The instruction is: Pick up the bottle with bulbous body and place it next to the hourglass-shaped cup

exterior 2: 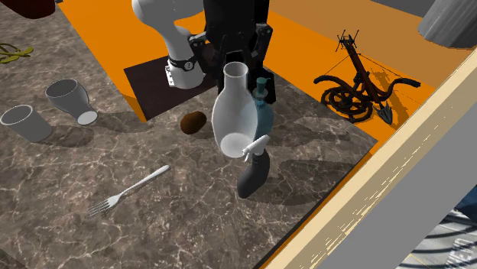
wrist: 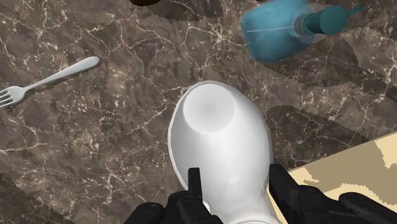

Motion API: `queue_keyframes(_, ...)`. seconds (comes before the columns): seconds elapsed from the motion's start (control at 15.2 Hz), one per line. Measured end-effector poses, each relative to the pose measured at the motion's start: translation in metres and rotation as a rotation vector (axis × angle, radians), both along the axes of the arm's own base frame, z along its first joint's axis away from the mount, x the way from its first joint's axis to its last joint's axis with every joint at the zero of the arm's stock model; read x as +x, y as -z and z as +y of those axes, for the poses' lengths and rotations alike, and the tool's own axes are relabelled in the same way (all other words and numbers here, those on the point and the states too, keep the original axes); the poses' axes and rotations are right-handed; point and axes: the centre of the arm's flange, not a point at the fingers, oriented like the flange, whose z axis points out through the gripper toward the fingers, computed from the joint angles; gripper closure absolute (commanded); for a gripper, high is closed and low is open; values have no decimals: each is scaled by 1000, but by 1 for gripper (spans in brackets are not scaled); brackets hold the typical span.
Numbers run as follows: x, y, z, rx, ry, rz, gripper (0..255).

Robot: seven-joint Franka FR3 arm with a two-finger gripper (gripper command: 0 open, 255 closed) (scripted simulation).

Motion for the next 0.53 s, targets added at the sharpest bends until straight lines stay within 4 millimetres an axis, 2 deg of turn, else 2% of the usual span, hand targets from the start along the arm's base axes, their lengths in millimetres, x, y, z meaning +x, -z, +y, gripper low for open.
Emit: queue_keyframes(0.53, 1, -41, 0, 0, 0, 0, 255)
